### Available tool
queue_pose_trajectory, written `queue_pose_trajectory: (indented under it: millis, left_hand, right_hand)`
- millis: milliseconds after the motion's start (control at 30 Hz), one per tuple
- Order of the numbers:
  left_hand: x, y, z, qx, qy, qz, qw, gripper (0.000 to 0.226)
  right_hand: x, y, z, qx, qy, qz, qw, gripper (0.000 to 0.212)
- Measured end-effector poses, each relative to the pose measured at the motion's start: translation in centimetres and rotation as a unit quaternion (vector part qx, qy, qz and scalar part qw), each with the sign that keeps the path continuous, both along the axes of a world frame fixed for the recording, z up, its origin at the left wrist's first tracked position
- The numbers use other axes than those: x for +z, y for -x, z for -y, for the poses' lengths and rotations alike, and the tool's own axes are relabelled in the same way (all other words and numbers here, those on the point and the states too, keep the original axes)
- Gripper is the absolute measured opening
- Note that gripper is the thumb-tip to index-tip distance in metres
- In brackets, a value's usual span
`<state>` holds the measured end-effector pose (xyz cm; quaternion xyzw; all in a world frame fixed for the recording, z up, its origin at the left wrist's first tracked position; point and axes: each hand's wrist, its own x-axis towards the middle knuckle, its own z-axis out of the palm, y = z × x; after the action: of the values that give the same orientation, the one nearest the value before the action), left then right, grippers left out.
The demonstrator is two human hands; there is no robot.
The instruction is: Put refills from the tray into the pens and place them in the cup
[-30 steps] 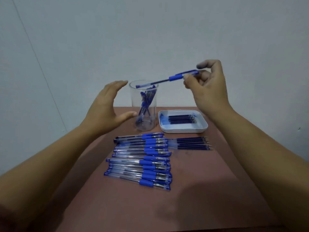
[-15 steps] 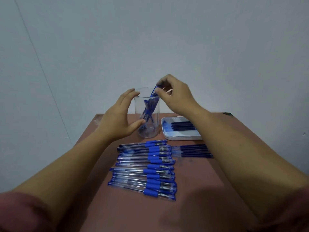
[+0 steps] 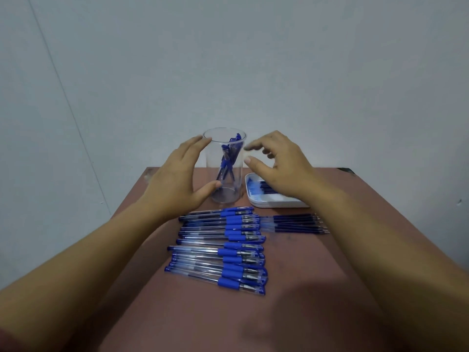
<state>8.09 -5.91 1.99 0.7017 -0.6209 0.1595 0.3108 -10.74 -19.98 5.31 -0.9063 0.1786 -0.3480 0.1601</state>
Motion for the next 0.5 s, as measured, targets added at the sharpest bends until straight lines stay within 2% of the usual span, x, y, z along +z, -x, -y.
queue_pose_trajectory:
  millis: [100,267,500]
  left_hand:
    - [-0.6,2.1,-2.8,-0.014,-0.086,-0.019,0.996,0.078]
    - [-3.6,4.9,-5.3,-0.040,-0.204,-0.034,0.978,0.096]
    - [-5.8,5.8,-5.7,-0.026,-0.229,-0.020,0.973,0.100]
  right_hand:
    - [-2.0,2.4,-0.9,0.005,-0.026,-0.077,0.997,0.016]
    - [-4.9,3.4,-1.8,0.018,-0.053,-0.175,0.983,0.015]
    - [-5.7,3.6,-2.6,0.028,-0.037,-0.225,0.973,0.015]
